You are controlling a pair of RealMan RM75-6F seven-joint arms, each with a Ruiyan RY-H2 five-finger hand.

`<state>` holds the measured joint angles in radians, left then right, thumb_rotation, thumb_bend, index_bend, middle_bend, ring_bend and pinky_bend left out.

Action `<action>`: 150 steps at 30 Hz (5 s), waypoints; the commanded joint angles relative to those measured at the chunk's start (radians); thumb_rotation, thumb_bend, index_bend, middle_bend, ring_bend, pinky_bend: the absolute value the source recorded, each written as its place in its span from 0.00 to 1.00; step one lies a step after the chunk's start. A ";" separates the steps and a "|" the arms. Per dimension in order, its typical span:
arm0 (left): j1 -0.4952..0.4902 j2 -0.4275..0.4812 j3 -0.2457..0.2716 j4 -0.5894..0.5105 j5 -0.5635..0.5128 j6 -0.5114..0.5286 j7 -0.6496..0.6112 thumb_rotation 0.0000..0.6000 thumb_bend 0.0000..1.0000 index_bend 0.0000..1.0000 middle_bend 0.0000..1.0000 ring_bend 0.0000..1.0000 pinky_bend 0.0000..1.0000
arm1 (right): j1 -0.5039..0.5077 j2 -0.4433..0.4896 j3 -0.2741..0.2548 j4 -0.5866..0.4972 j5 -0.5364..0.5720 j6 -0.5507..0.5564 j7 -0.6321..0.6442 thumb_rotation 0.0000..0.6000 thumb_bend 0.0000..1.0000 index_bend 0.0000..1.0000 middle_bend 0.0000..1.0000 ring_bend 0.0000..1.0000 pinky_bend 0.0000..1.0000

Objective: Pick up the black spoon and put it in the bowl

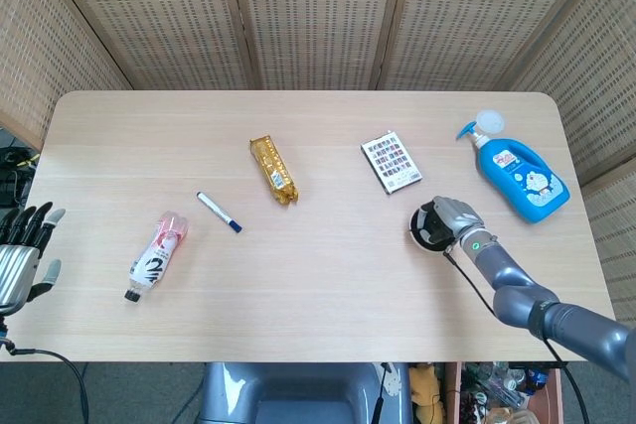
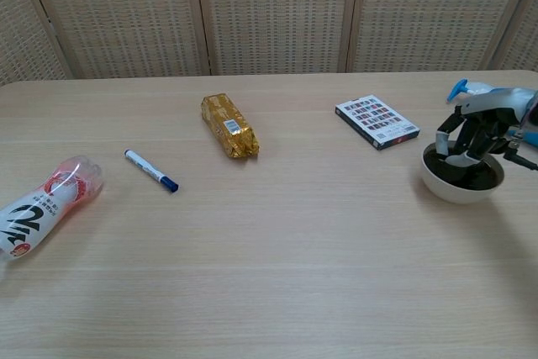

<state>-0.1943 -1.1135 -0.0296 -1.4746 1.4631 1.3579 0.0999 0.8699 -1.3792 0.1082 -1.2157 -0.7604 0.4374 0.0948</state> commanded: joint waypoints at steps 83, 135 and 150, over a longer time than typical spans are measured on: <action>0.023 -0.017 0.009 0.045 0.001 0.006 -0.049 1.00 0.48 0.02 0.02 0.00 0.00 | 0.100 0.001 -0.076 -0.087 0.171 0.092 -0.171 1.00 0.56 0.68 0.93 0.98 0.97; 0.101 -0.038 0.021 -0.037 0.002 0.105 -0.054 1.00 0.48 0.00 0.00 0.00 0.00 | -0.440 0.122 -0.040 -0.481 -0.407 1.012 -0.310 1.00 0.17 0.35 0.20 0.14 0.21; 0.139 -0.030 0.058 -0.074 0.084 0.169 -0.044 1.00 0.48 0.00 0.00 0.00 0.00 | -0.582 0.075 -0.103 -0.455 -0.504 1.133 -0.363 1.00 0.17 0.31 0.13 0.06 0.11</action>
<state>-0.0577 -1.1444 0.0270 -1.5464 1.5448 1.5243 0.0542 0.2977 -1.2990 0.0106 -1.6734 -1.2565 1.5613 -0.2672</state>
